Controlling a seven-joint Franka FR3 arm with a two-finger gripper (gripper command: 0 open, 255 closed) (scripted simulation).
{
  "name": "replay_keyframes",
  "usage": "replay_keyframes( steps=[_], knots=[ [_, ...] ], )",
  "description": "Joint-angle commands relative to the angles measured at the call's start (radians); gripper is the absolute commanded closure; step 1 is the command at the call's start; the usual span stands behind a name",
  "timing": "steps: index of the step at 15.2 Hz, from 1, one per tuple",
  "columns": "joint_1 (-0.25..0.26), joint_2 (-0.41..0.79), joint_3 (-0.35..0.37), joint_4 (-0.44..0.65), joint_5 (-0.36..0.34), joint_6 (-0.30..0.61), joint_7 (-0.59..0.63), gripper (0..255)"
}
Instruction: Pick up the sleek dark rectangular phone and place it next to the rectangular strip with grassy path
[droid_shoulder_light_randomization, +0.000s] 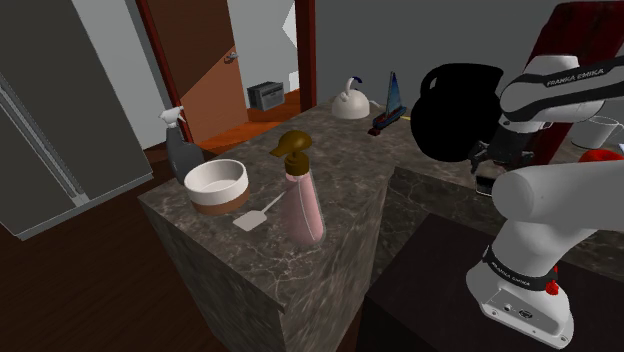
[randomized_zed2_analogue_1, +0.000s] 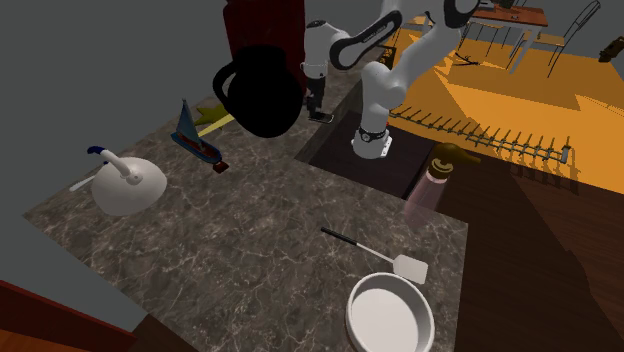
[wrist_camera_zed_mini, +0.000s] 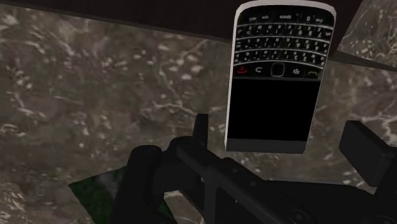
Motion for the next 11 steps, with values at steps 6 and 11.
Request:
replay_keyframes(
  steps=[6,11],
  knots=[
    [0.013,-0.065,0.038,0.083,0.039,-0.146,0.000,0],
    [0.013,-0.065,0.038,0.083,0.039,-0.146,0.000,0]
  ],
)
